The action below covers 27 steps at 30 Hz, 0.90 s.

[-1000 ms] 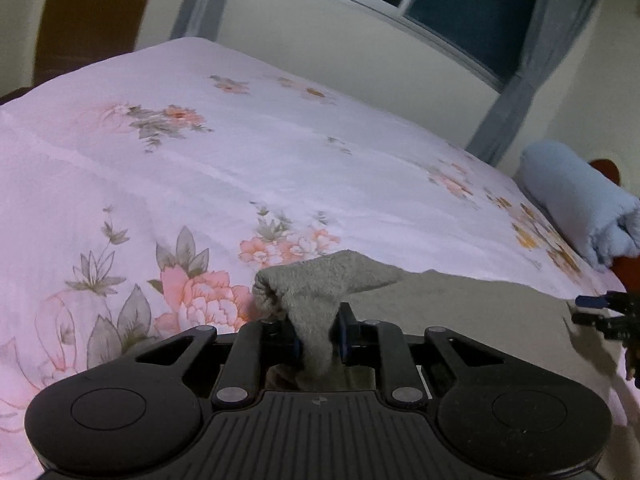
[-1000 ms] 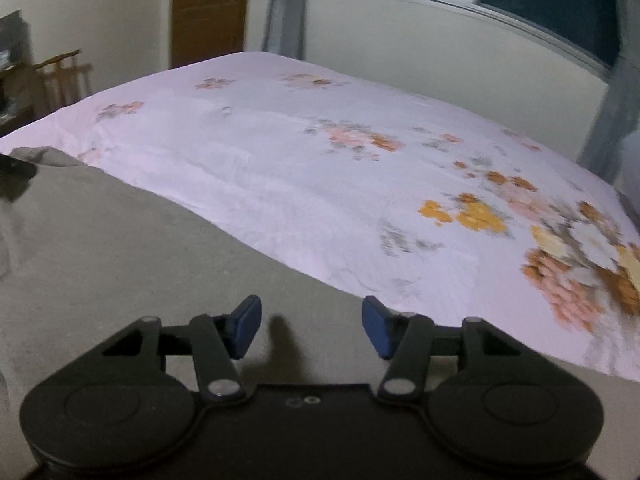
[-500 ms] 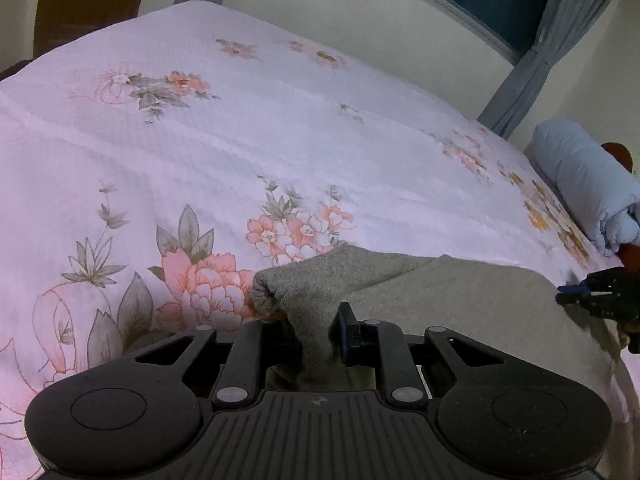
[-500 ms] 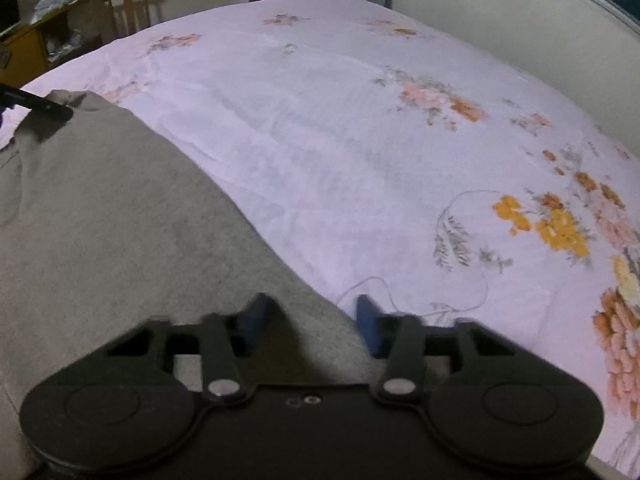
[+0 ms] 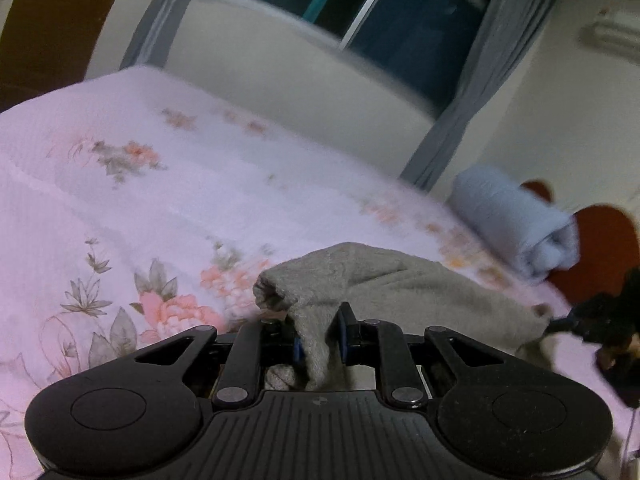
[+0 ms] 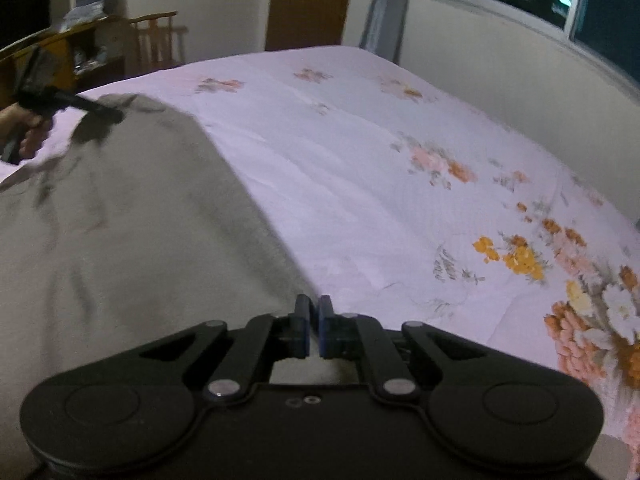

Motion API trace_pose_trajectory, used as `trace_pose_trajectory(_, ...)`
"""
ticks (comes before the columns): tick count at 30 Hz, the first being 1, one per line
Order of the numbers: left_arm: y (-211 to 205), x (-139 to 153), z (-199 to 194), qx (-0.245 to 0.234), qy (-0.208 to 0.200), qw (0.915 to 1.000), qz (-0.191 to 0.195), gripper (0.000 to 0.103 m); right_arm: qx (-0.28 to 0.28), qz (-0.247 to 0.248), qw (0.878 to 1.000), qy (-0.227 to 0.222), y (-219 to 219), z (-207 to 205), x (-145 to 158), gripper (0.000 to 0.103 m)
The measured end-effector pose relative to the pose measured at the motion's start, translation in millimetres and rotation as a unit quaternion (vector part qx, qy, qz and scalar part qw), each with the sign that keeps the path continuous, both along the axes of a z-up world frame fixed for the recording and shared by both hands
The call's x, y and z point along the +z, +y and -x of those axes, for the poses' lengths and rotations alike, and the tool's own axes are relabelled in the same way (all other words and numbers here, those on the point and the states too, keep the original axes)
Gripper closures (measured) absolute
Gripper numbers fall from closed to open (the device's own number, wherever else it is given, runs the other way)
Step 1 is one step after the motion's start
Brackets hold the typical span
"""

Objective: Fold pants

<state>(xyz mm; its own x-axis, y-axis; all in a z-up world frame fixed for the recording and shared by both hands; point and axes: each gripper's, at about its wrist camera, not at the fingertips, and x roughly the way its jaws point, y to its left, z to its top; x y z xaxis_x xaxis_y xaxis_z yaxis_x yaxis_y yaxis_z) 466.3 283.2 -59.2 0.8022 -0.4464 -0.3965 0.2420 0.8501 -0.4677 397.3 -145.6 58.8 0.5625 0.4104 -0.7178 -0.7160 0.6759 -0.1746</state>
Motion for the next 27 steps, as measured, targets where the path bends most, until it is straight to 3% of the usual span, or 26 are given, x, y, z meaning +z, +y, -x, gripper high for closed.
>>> trace_pose_trajectory(5,9.2,3.9,37.3,-0.031,-0.032,0.9984,0.035,0.086,-0.004,-0.007,1.0,-0.013,-2.2,61.4,22.6,0.103)
trace_pose_trajectory(9,17.1,2.2,78.5,-0.042,-0.037,0.9977,0.037,0.085,-0.006,-0.02,1.0,-0.005,-0.8,122.8,26.0,0.103)
trace_pose_trajectory(11,25.9,-4.7,101.8,-0.02,-0.02,0.9982,0.053,0.061,0.0,-0.009,1.0,-0.002,3.8,153.4,17.8,0.103)
trace_pose_trajectory(12,30.9,-9.3,118.5,0.014,-0.001,0.9981,0.06,0.029,-0.001,-0.01,1.0,0.005,5.7,169.0,10.5,0.103)
trace_pose_trajectory(13,33.4,-12.9,131.8,0.04,0.016,0.9972,0.061,0.007,-0.002,-0.007,1.0,0.013,7.3,183.2,0.4,0.103)
trace_pose_trajectory(18,29.1,-29.1,209.4,0.084,0.086,0.9874,0.103,0.006,-0.025,0.0,0.999,0.036,9.5,204.4,-39.1,0.103)
trace_pose_trajectory(21,23.3,-30.9,236.4,0.097,0.094,0.9789,0.153,0.006,-0.038,-0.014,0.998,0.039,8.0,203.0,-41.3,0.103)
trace_pose_trajectory(24,16.0,-26.9,240.6,0.113,0.098,0.9716,0.183,0.006,-0.037,-0.018,0.999,0.036,6.7,205.3,-39.2,0.103)
trace_pose_trajectory(26,7.8,-29.5,228.8,0.151,0.154,0.9634,0.159,0.01,-0.037,-0.022,0.998,0.039,5.3,208.5,-39.9,0.103)
trace_pose_trajectory(27,3.0,-32.3,224.8,0.157,0.166,0.9608,0.158,0.019,-0.036,-0.023,0.998,0.039,5.1,207.7,-40.2,0.103)
